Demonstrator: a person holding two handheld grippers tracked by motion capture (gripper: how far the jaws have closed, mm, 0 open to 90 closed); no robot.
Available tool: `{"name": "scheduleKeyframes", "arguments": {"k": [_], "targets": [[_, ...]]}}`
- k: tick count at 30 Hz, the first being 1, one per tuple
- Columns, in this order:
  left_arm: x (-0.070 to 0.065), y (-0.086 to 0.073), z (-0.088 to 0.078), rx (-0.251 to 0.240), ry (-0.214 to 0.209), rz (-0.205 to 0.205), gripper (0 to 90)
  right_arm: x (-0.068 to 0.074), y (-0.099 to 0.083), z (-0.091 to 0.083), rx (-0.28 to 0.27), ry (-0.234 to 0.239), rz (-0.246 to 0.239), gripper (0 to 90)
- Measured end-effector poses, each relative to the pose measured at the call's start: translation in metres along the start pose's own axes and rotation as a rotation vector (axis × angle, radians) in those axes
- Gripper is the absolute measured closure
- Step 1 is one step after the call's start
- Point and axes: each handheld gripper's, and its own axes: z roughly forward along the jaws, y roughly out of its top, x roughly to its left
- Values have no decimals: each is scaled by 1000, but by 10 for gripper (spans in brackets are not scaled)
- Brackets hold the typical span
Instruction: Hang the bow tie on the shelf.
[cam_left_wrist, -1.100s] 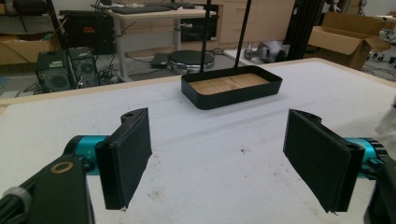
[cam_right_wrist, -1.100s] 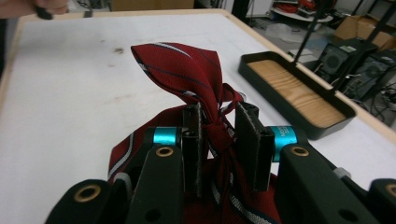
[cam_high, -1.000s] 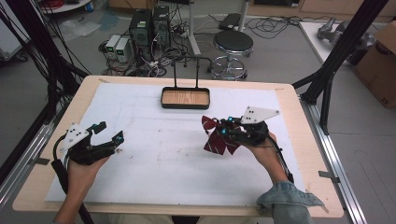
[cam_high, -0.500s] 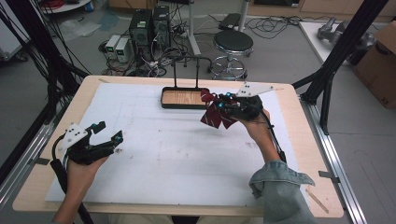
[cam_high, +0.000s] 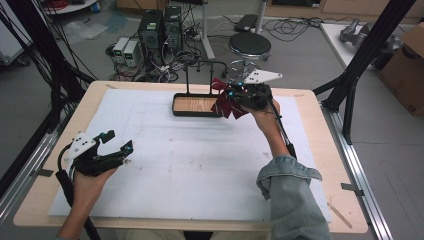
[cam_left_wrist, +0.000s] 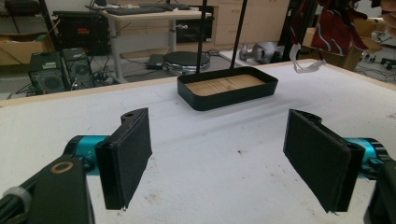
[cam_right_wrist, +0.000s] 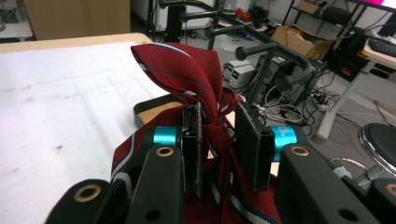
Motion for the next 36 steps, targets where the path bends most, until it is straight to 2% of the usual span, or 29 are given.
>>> {"name": "scheduleKeyframes", "arguments": {"k": [2,8,10,11,17,19,23,27,28,30,36], "targets": [[-1,0,0,4,-3,1,235,-1,4,4,5,-10,4,725],[-2,-1,1,2,-15,-12,235,-10,15,10,-36,-61,21,725],[-2,0,1,1,-18,-10,235,-12,17,11,-29,-62,32,725],[-2,0,1,-1,-20,-10,236,-15,20,13,-48,-84,23,725],[-2,-1,1,5,-28,-16,236,-23,17,20,-38,-110,45,725],[-2,-1,2,4,-31,-17,236,-27,13,22,-43,-114,72,725],[-4,-2,3,9,-39,-15,236,-32,10,25,-52,-139,75,725],[-5,-2,3,8,-40,-13,237,-38,7,26,-28,-164,93,725],[-5,-2,3,8,-40,-13,236,-40,6,27,-25,-170,82,725],[-5,-2,3,7,-39,-14,237,-42,4,27,-11,-172,98,725],[-5,-1,2,5,-40,-13,237,-43,-1,33,20,-167,90,723]]}}
